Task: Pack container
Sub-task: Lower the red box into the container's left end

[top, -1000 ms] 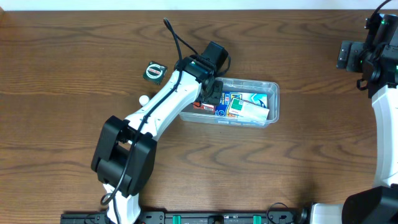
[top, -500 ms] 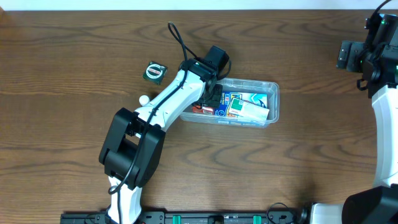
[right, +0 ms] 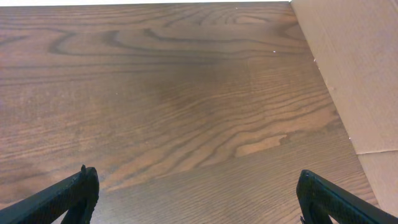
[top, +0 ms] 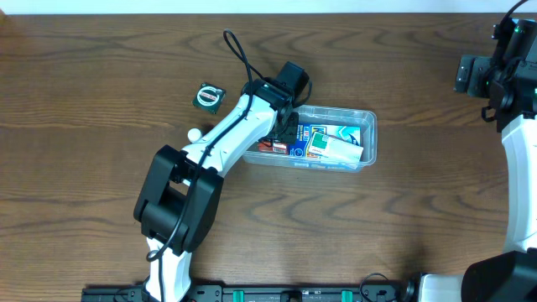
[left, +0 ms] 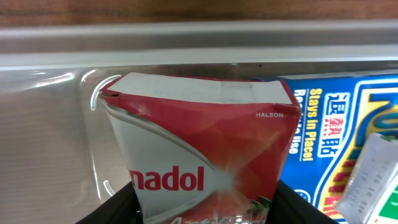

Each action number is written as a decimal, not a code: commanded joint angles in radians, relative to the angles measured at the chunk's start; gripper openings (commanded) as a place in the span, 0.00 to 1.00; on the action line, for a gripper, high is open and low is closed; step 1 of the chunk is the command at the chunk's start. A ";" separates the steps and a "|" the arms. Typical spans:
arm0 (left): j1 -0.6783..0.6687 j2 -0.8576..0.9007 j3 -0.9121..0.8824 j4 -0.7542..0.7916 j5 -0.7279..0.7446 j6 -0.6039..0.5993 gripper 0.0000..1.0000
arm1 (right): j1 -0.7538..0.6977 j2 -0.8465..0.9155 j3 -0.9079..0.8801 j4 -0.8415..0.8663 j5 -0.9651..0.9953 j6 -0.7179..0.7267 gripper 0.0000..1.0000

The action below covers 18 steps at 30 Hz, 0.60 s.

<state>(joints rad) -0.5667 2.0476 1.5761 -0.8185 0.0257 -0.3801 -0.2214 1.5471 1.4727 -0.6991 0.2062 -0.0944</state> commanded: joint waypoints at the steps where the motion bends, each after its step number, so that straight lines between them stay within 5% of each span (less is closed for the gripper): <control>1: -0.002 0.037 -0.013 -0.003 -0.011 -0.042 0.54 | -0.008 -0.002 -0.002 -0.001 0.003 0.011 0.99; 18: -0.002 0.048 -0.014 -0.006 -0.008 -0.045 0.55 | -0.008 -0.002 -0.002 -0.001 0.003 0.011 0.99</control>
<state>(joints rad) -0.5667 2.0838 1.5761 -0.8192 0.0257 -0.4164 -0.2214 1.5471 1.4727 -0.6991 0.2062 -0.0944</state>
